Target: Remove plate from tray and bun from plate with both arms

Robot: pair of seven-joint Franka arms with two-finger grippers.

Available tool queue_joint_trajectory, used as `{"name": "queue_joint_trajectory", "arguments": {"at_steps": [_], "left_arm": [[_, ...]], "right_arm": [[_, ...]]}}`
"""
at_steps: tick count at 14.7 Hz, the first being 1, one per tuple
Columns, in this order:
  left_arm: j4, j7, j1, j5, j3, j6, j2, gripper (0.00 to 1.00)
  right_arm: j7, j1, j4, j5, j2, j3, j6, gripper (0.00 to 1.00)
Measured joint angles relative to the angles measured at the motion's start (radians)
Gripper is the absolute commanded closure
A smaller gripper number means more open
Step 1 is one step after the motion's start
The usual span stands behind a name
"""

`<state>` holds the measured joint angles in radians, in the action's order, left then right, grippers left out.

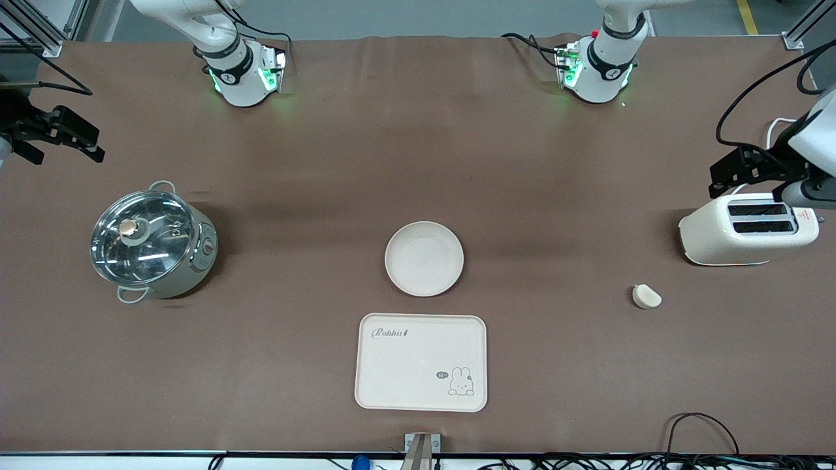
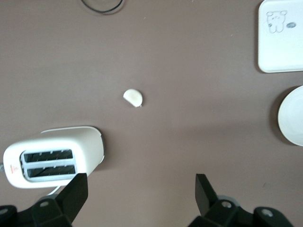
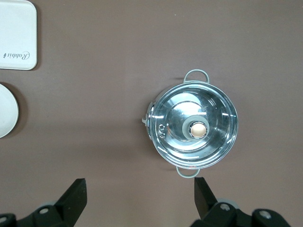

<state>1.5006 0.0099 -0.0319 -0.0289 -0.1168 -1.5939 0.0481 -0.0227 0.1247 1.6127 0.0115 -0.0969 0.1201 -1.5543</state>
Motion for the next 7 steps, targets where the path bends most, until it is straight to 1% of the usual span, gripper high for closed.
{"name": "queue_joint_trajectory", "arguments": {"at_steps": [1, 4, 5, 7], "left_arm": [[0.040, 0.000, 0.019, 0.000, 0.023, -0.011, -0.030, 0.00], [0.178, 0.000, 0.053, 0.000, 0.064, -0.090, -0.125, 0.00], [0.199, 0.001, 0.064, 0.000, 0.076, -0.101, -0.143, 0.00], [0.196, 0.001, 0.070, 0.000, 0.096, -0.104, -0.152, 0.00]], "right_arm": [[0.000, 0.000, 0.000, 0.000, 0.000, 0.000, 0.000, 0.00], [0.000, 0.000, 0.000, 0.000, 0.000, 0.000, -0.001, 0.00], [0.000, 0.000, 0.000, 0.000, 0.000, 0.000, -0.001, 0.00], [0.000, 0.000, 0.000, 0.000, 0.000, 0.000, 0.000, 0.00]]}}
